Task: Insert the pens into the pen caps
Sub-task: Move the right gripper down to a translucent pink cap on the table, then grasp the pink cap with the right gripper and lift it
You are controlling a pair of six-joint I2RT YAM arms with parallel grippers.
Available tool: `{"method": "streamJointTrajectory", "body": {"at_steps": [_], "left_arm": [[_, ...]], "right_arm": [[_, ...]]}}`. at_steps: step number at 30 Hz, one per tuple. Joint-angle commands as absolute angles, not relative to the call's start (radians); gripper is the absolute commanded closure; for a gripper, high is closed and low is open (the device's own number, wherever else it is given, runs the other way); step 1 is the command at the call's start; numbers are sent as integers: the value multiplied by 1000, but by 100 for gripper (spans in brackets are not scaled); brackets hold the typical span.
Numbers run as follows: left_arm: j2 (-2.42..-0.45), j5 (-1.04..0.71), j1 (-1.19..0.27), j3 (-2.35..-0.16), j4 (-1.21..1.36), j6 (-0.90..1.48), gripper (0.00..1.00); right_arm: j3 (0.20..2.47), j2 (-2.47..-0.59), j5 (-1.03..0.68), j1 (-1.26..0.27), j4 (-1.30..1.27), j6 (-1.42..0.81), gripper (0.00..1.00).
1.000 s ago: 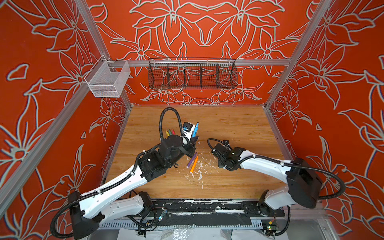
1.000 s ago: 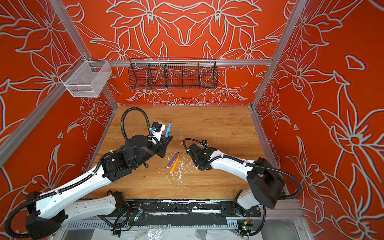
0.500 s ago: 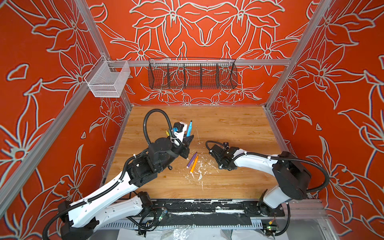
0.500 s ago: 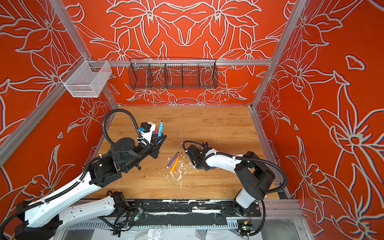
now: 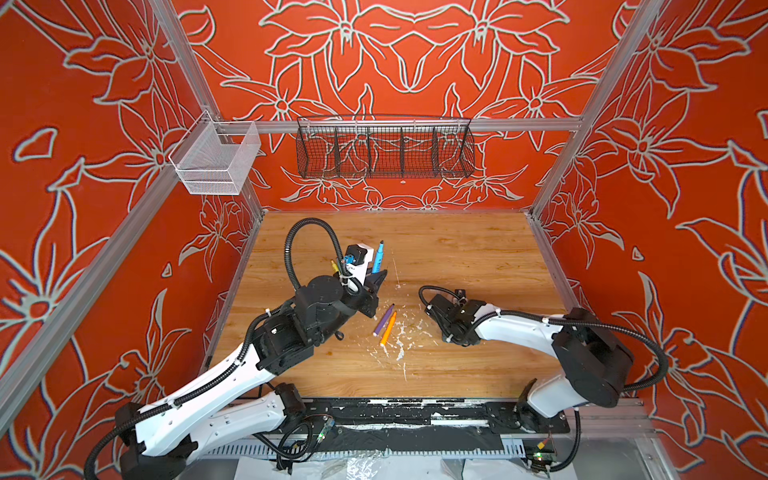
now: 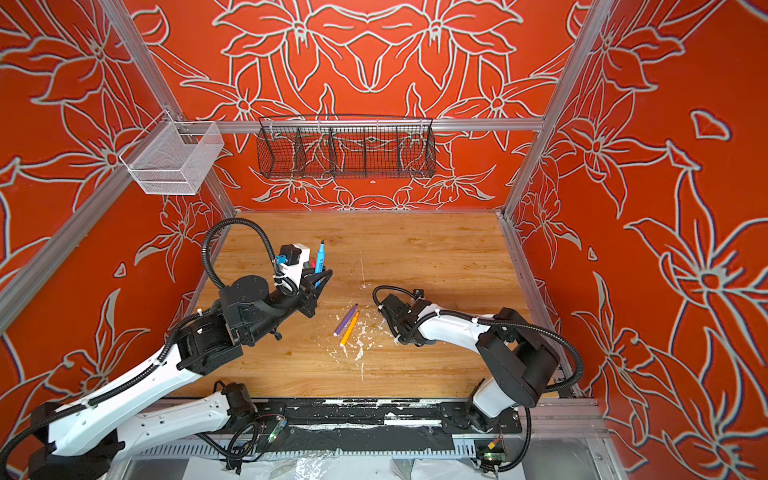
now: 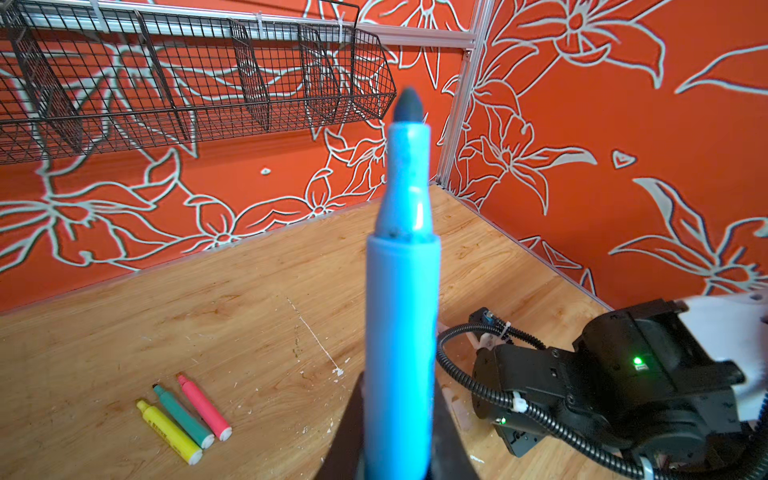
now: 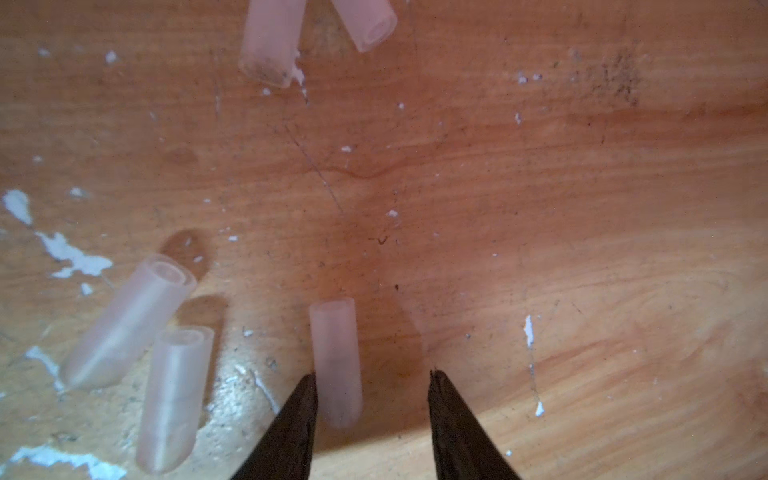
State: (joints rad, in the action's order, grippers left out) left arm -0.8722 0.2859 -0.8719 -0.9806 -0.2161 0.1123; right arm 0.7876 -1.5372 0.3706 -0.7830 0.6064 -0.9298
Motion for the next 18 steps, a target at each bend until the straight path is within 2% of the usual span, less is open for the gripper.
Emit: {"method": "streamJointTrajectory", "body": {"at_steps": [1,12,18], "left_arm": [[-862,278,-873,-969,-195,115,100],[-867,276,-873,-970,-192,114,100],[-870,278,-873,-969,-193,112,100]], "right_arm": [[754,-1531,348,-757,579,-964,54],[710,-1546,264,-704,480,-923,55],[719,-1581,249,-701,471,-917,69]]}}
